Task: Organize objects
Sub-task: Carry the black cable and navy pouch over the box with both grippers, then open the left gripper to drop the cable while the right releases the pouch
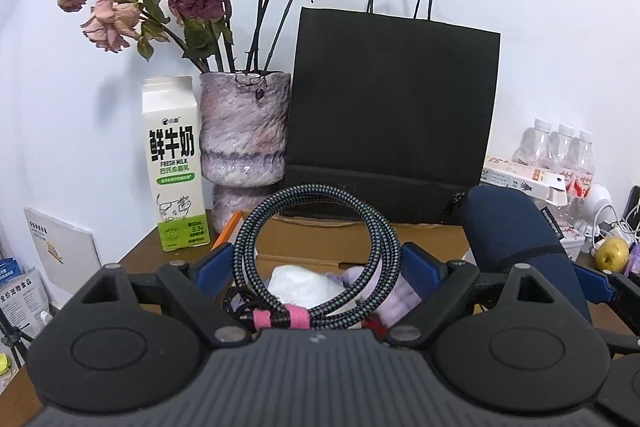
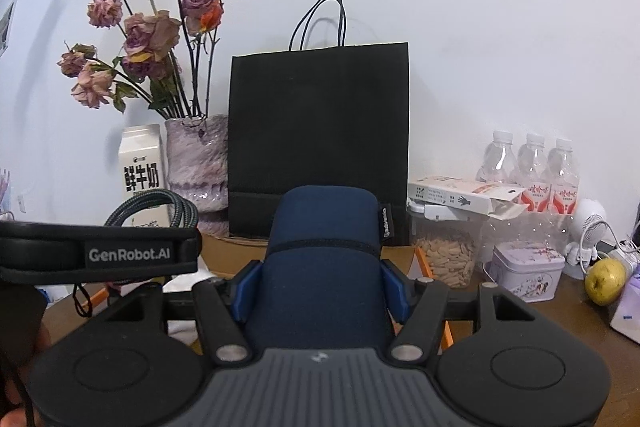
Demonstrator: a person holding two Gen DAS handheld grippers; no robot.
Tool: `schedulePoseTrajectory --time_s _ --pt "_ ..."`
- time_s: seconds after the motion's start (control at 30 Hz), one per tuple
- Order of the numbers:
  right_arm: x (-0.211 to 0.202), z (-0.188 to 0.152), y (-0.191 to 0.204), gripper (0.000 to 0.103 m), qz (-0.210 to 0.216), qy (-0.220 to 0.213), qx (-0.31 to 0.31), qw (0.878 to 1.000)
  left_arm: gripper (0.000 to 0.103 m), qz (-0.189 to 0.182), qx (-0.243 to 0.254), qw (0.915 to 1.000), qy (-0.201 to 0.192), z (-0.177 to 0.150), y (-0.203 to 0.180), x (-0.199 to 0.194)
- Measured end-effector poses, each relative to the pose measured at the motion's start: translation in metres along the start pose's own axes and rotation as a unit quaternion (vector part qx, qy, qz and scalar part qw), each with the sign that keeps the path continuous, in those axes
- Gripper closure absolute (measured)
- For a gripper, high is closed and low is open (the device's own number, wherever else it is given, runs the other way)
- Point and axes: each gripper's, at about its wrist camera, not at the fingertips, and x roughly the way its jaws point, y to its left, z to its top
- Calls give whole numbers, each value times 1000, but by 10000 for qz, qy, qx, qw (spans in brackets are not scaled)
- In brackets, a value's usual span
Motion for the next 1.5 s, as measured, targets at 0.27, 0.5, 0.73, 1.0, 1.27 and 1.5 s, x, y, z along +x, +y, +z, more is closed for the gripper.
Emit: schedulePoseTrajectory --time_s 0.27,0.5,0.73,1.0,1.27,1.5 --pt "24 4 -1 42 -29 30 -54 10000 14 41 -2 10000 11 7 -1 24" --pt "43 5 -7 42 -79 99 -55 9999 14 93 5 9999 92 10 -1 47" --pt "63 3 -12 42 -164 238 -57 9996 14 116 62 9998 150 9 0 63" --pt "80 -1 -13 41 -226 425 -106 9988 12 130 122 9994 280 6 2 77" --pt "82 -3 -17 0 -262 483 -10 9985 0 -26 2 9994 334 4 7 79" --pt "82 -4 -14 0 -214 569 -63 9981 0 7 -20 9991 430 2 7 81"
